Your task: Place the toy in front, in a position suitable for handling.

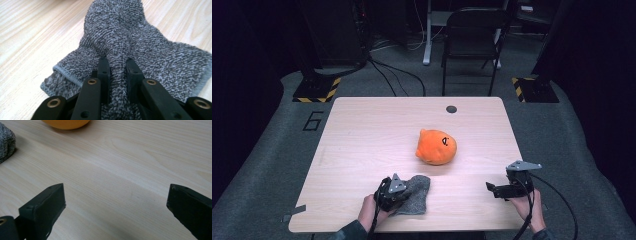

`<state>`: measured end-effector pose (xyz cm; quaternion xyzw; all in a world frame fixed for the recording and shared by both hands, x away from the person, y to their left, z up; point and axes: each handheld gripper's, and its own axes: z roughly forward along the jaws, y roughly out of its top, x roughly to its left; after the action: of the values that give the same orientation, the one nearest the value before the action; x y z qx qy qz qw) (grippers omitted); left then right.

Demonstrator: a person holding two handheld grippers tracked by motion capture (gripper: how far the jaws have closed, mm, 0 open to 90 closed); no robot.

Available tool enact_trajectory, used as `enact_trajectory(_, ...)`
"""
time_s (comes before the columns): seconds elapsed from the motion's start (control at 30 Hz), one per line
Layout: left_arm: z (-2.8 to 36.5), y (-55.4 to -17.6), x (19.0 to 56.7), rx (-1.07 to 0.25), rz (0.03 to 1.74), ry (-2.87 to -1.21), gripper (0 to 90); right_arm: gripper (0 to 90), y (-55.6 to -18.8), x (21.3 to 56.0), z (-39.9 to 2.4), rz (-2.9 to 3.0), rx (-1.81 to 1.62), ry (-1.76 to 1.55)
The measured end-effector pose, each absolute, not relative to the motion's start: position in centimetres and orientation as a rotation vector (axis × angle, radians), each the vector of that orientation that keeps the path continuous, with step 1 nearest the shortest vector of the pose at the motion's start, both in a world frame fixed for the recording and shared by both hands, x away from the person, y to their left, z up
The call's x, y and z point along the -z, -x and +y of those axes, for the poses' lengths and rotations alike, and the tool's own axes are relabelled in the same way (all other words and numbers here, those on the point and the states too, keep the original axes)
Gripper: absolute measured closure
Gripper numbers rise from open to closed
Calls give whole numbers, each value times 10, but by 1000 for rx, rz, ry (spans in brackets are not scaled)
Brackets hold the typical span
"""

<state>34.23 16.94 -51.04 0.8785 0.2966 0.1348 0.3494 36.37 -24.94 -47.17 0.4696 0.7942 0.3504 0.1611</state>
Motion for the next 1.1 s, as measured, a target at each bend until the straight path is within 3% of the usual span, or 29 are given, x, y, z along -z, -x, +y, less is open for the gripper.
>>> enact_trajectory(0.5,152,-338,488,-322,650,-2227,778,16,-365,471,-253,2234,-1003,-1334)
enact_trajectory(1.1,48,-366,494,-184,484,-2245,769,21,-359,463,-260,2189,-1018,-1347)
